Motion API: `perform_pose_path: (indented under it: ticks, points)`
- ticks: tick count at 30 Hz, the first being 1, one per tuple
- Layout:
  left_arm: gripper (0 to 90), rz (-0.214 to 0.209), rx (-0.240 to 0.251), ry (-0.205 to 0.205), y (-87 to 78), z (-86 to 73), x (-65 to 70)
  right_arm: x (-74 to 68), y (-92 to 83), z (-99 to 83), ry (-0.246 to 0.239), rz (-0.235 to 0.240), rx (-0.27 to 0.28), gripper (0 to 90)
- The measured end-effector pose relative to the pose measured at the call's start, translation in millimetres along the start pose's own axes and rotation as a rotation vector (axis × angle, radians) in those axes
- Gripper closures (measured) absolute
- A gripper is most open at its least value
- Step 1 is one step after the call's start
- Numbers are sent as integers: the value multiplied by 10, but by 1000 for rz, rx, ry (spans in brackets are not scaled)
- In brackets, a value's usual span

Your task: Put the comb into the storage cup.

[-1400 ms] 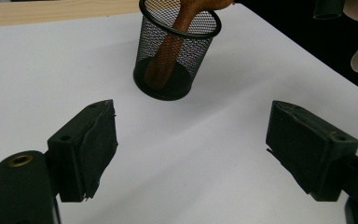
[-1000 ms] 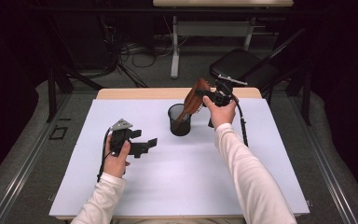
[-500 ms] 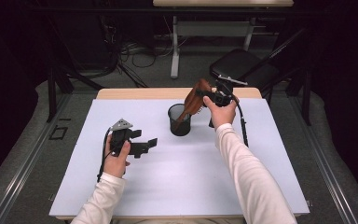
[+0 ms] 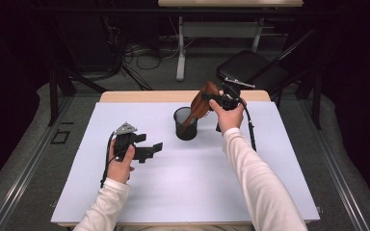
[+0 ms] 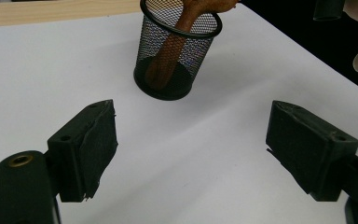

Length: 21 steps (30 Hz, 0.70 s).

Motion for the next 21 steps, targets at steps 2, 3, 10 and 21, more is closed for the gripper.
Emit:
perform_pose_path:
  ticks: [2,3,10,21]
  points:
    - [165,0,-1,0,0,0,0,-9,1,-1,1,3,2,350]
    - [165,0,-1,0,0,0,0,-9,1,-1,1,3,2,350]
    - [165,-1,-1,-2,2,-1,1,-19,3,4,5,13,9,308]
    - [165,-1,-4,-1,7,-1,-1,-18,-18,16,-25,-13,29,295]
Point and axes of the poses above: each handheld gripper's, and its own axes: y roughly forward along the jaws, z roughly out of its top, x roughly to its right, the point moved 4 cm from there along y, roughly forward along the jaws, and after that the axes turned 15 degrees about -x, right-handed, at the moved point
